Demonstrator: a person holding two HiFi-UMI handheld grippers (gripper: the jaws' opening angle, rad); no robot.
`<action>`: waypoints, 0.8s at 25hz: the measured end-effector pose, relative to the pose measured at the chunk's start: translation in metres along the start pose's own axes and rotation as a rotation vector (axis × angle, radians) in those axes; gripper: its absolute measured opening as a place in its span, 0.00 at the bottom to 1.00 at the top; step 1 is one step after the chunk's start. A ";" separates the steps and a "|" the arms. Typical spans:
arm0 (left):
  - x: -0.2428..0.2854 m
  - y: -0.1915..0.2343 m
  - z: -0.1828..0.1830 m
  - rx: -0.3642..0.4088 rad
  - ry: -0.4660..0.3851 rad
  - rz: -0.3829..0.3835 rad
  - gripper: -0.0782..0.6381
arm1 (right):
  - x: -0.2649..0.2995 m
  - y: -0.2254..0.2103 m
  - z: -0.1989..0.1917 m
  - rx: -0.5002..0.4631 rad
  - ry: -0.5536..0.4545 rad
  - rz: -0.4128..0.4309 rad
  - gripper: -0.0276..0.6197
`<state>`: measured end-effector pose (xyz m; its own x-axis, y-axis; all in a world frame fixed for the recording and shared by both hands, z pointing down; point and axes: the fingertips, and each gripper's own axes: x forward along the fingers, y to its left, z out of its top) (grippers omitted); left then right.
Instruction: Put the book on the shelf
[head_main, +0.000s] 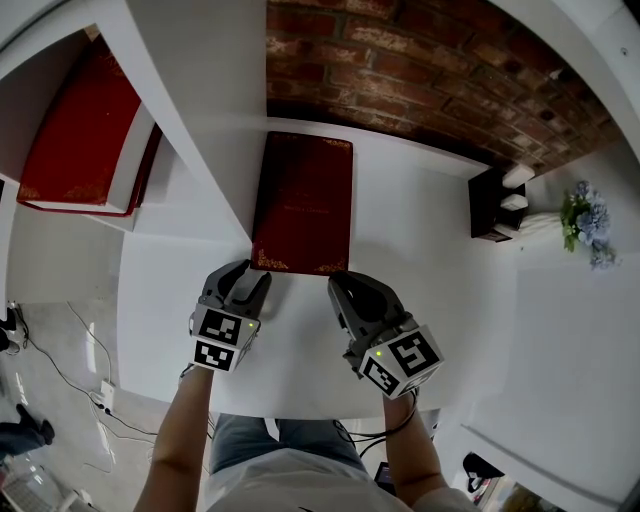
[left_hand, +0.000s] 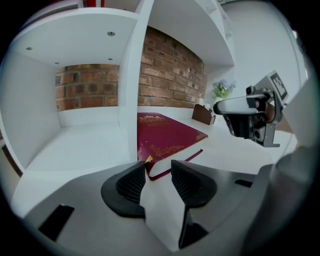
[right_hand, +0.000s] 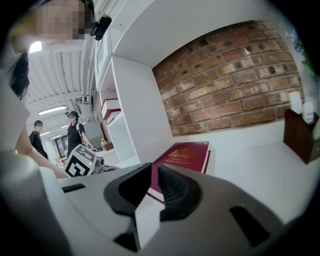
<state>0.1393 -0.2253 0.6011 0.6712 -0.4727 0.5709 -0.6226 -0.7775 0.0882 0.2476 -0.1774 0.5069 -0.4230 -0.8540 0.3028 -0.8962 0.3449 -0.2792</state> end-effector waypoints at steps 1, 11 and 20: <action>0.000 0.000 0.000 -0.003 0.001 -0.001 0.33 | 0.000 -0.003 -0.002 -0.004 0.009 -0.006 0.12; 0.004 0.002 -0.005 -0.009 0.013 -0.004 0.33 | -0.001 -0.026 -0.044 -0.093 0.181 -0.038 0.20; 0.006 0.003 -0.007 -0.015 0.020 -0.006 0.33 | 0.005 -0.043 -0.068 -0.106 0.275 -0.053 0.25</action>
<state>0.1387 -0.2276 0.6106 0.6670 -0.4593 0.5866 -0.6247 -0.7739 0.1044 0.2754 -0.1696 0.5827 -0.3827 -0.7393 0.5541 -0.9208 0.3540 -0.1637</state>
